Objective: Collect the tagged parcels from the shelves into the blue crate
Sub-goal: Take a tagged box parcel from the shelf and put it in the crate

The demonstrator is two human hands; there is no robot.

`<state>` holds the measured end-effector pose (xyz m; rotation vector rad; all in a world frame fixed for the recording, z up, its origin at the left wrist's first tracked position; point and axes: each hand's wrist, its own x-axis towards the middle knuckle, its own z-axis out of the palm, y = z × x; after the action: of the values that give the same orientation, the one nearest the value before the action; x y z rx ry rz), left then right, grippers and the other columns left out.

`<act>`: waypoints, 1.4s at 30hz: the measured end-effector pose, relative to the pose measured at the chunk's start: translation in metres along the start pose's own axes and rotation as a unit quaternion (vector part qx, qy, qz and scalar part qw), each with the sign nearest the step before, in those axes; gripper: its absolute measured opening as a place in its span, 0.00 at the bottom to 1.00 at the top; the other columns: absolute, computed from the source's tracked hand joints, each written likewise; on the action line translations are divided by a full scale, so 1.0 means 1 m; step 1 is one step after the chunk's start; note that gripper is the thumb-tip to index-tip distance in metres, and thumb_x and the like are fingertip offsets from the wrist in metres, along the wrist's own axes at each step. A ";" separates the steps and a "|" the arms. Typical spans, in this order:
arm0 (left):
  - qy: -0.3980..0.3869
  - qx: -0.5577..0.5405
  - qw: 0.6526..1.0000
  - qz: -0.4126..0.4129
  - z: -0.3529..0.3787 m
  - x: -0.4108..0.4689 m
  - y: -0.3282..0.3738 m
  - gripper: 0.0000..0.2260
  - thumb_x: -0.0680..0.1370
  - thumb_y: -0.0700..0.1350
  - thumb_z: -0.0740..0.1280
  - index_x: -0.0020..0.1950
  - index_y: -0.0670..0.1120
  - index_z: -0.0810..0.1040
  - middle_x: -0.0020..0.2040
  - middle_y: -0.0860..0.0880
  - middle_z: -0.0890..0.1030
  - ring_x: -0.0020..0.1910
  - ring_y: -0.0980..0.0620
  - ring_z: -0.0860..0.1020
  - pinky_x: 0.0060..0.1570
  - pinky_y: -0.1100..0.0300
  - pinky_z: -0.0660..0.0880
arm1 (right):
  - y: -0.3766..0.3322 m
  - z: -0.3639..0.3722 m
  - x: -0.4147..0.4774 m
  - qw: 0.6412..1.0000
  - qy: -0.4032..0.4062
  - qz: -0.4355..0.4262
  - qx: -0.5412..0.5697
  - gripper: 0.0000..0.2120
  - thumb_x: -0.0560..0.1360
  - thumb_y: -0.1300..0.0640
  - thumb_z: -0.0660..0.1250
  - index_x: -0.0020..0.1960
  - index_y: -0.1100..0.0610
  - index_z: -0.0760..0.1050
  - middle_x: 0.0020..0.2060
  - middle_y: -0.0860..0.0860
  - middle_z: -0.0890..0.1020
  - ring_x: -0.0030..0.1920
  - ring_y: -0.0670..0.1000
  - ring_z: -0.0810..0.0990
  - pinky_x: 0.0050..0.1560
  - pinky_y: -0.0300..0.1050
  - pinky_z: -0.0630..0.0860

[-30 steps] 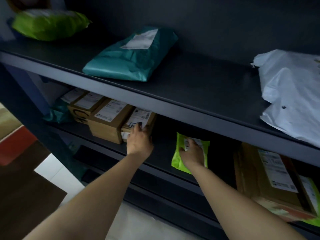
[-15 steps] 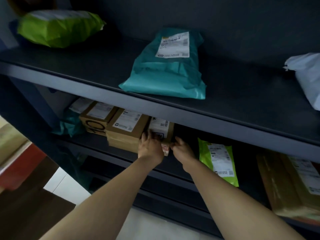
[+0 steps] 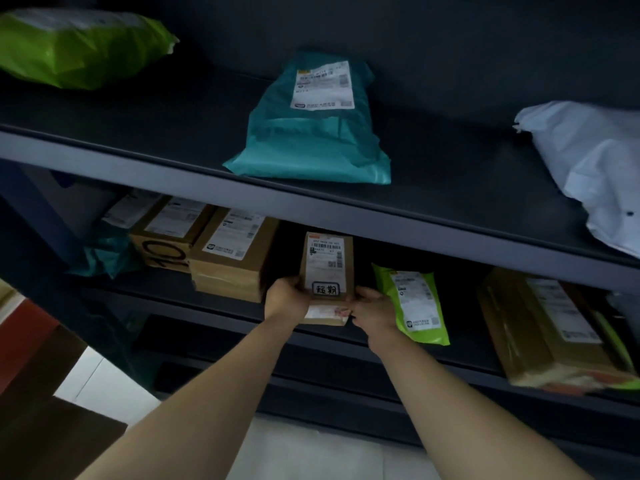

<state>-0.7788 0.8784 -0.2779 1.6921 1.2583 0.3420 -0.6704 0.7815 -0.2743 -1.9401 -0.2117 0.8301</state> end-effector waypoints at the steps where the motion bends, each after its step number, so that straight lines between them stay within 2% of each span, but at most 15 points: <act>1: 0.001 -0.020 1.000 0.000 0.002 -0.005 -0.002 0.15 0.78 0.40 0.65 0.64 0.44 0.78 0.57 0.45 0.82 0.55 0.46 0.79 0.48 0.60 0.74 | 0.002 -0.003 -0.004 1.000 0.003 -0.004 -0.002 0.17 0.76 0.65 0.66 0.64 0.59 0.75 0.55 0.53 0.82 0.42 0.47 0.81 0.45 0.41 0.79; 4: 0.012 -0.047 0.999 0.002 0.006 -0.023 -0.006 0.16 0.77 0.39 0.66 0.64 0.46 0.78 0.57 0.47 0.82 0.52 0.50 0.79 0.46 0.61 0.73 | 0.011 -0.012 -0.017 1.000 0.009 -0.012 0.015 0.18 0.74 0.65 0.68 0.63 0.56 0.77 0.54 0.49 0.82 0.52 0.51 0.81 0.58 0.48 0.78; 6: 0.020 -0.061 0.998 0.018 0.009 -0.038 -0.007 0.17 0.77 0.40 0.67 0.65 0.47 0.78 0.57 0.48 0.82 0.52 0.51 0.79 0.47 0.62 0.74 | 0.017 -0.020 -0.030 0.999 0.011 -0.015 0.045 0.20 0.74 0.67 0.68 0.65 0.57 0.76 0.55 0.49 0.81 0.54 0.51 0.80 0.61 0.49 0.77; 9: 0.035 -0.082 0.996 0.033 0.012 -0.068 -0.006 0.16 0.76 0.42 0.68 0.64 0.47 0.79 0.54 0.49 0.83 0.52 0.52 0.80 0.45 0.63 0.74 | 0.027 -0.036 -0.053 0.996 0.010 -0.029 0.080 0.21 0.74 0.67 0.69 0.66 0.58 0.75 0.58 0.53 0.81 0.56 0.52 0.80 0.62 0.50 0.77; 11: 0.040 -0.082 0.995 0.045 0.015 -0.091 -0.005 0.15 0.76 0.41 0.68 0.63 0.48 0.80 0.53 0.50 0.83 0.52 0.52 0.80 0.43 0.64 0.74 | 0.035 -0.048 -0.072 0.995 0.009 -0.048 0.088 0.21 0.74 0.66 0.69 0.66 0.59 0.74 0.58 0.52 0.80 0.56 0.51 0.79 0.62 0.49 0.76; 16: 0.049 -0.073 0.994 0.059 0.023 -0.150 -0.005 0.17 0.76 0.41 0.69 0.64 0.47 0.78 0.55 0.50 0.83 0.53 0.52 0.80 0.53 0.57 0.78 | 0.053 -0.083 -0.119 0.993 0.022 -0.106 0.053 0.18 0.75 0.63 0.69 0.64 0.57 0.76 0.57 0.51 0.81 0.53 0.48 0.79 0.59 0.46 0.77; 19: 0.050 -0.081 0.993 0.070 0.030 -0.184 -0.003 0.16 0.76 0.41 0.69 0.63 0.47 0.79 0.54 0.50 0.83 0.51 0.53 0.80 0.52 0.56 0.79 | 0.064 -0.104 -0.144 0.991 0.028 -0.122 0.038 0.17 0.75 0.65 0.68 0.63 0.57 0.77 0.56 0.51 0.82 0.51 0.46 0.78 0.55 0.42 0.75; 23: 0.042 -0.099 0.991 0.086 0.038 -0.222 0.001 0.16 0.75 0.40 0.70 0.62 0.48 0.80 0.53 0.50 0.83 0.51 0.52 0.80 0.54 0.54 0.79 | 0.078 -0.126 -0.175 0.989 0.046 -0.132 0.045 0.17 0.75 0.64 0.68 0.63 0.56 0.77 0.56 0.50 0.82 0.56 0.48 0.79 0.60 0.48 0.77; 28: 0.010 -0.122 0.986 0.113 0.051 -0.265 0.001 0.15 0.75 0.40 0.70 0.62 0.47 0.80 0.52 0.52 0.83 0.53 0.53 0.80 0.57 0.53 0.78 | 0.100 -0.153 -0.210 0.986 0.084 -0.136 0.039 0.18 0.76 0.63 0.68 0.65 0.55 0.76 0.59 0.50 0.81 0.59 0.49 0.78 0.62 0.50 0.76; 34: -0.052 -0.121 0.981 0.143 0.070 -0.313 -0.010 0.15 0.76 0.39 0.70 0.62 0.47 0.80 0.49 0.55 0.82 0.52 0.53 0.80 0.57 0.52 0.77 | 0.138 -0.181 -0.265 0.980 0.149 -0.116 0.059 0.16 0.76 0.63 0.67 0.63 0.53 0.78 0.56 0.48 0.82 0.57 0.48 0.79 0.61 0.49 0.77; 40: -0.123 -0.092 0.973 0.173 0.099 -0.362 -0.020 0.17 0.75 0.41 0.70 0.64 0.47 0.79 0.54 0.52 0.83 0.54 0.52 0.80 0.58 0.51 0.77 | 0.187 -0.211 -0.320 0.964 0.227 -0.096 0.095 0.15 0.76 0.64 0.67 0.61 0.56 0.78 0.52 0.47 0.81 0.56 0.48 0.79 0.60 0.44 0.76; 42: -0.149 -0.080 0.969 0.182 0.112 -0.380 -0.022 0.17 0.75 0.42 0.71 0.64 0.47 0.78 0.56 0.51 0.82 0.55 0.52 0.80 0.59 0.50 0.77 | 0.204 -0.223 -0.337 0.959 0.251 -0.078 0.108 0.15 0.76 0.63 0.68 0.62 0.55 0.78 0.52 0.46 0.81 0.55 0.47 0.79 0.60 0.46 0.76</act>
<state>-0.8766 0.4959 -0.2362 1.7551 0.6803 0.3785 -0.8231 0.3584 -0.2257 -1.8336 0.0317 0.2281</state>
